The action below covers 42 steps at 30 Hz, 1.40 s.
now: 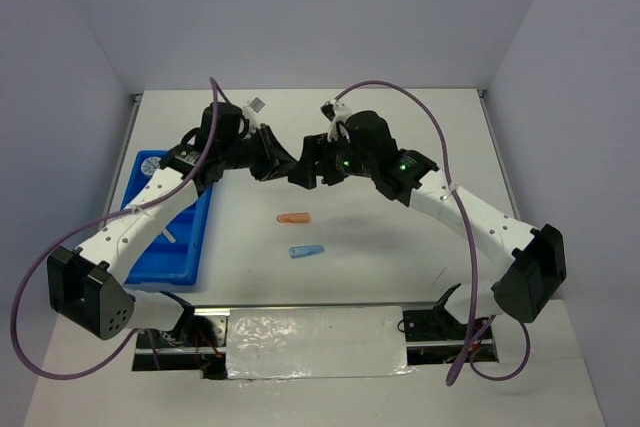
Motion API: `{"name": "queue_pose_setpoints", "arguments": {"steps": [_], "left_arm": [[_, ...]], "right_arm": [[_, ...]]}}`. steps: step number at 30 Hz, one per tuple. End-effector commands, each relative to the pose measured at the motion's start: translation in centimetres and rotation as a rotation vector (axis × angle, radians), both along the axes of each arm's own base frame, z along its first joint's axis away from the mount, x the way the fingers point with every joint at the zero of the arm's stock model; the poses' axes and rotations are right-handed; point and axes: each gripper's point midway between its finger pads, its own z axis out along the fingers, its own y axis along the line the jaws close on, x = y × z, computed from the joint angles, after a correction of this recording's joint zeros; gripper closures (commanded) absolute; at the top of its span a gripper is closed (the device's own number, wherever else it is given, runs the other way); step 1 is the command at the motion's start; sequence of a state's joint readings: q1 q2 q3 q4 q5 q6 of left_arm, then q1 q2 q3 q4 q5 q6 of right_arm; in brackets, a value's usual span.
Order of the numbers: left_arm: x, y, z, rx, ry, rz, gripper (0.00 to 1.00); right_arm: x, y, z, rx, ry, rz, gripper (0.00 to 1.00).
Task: Sort the stationery into containers
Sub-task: Place the stationery in the storage box, then pick up the stationery from the center of the board.
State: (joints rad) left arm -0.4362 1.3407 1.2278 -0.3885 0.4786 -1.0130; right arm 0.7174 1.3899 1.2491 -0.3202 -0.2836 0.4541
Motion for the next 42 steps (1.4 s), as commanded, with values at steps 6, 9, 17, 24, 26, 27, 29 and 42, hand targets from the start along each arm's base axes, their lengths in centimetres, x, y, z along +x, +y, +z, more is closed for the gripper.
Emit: {"name": "queue_pose_setpoints", "arguments": {"steps": [6, 9, 17, 24, 26, 27, 29, 42], "left_arm": [[2.9, 9.8, -1.1, 0.221, 0.05, 0.34, 1.0], [2.1, 18.2, -4.3, 0.309, 0.193, 0.585, 1.0], [-4.9, 34.8, -12.5, 0.472, 0.451, 1.129, 1.0], [-5.3, 35.0, -15.1, 0.469, 0.523, 1.124, 1.0], [-5.5, 35.1, -15.1, 0.478, 0.52, 1.13, 0.93], [-5.6, 35.1, -15.2, 0.483, 0.52, 1.131, 0.86], [-5.9, 35.1, -15.3, 0.495, 0.534, 1.133, 0.74], [-5.8, 34.0, -13.5, 0.451, 0.493, 1.083, 0.3]], "right_arm": [[2.3, -2.2, 0.3, 0.005, -0.017, -0.103, 0.0], [2.8, -5.0, -0.7, -0.008, 0.003, -0.18, 0.0], [0.7, -8.2, -3.7, -0.113, 0.043, -0.217, 0.0], [-1.0, -8.8, -5.2, -0.128, 0.059, -0.178, 0.0], [-1.2, -8.9, -5.4, -0.14, 0.058, -0.17, 0.0], [-1.3, -9.0, -5.4, -0.145, 0.054, -0.166, 0.0], [-1.4, -9.0, -5.3, -0.148, 0.049, -0.16, 0.0], [-3.6, -5.8, -9.6, -0.368, 0.013, 0.097, 0.0]]}}
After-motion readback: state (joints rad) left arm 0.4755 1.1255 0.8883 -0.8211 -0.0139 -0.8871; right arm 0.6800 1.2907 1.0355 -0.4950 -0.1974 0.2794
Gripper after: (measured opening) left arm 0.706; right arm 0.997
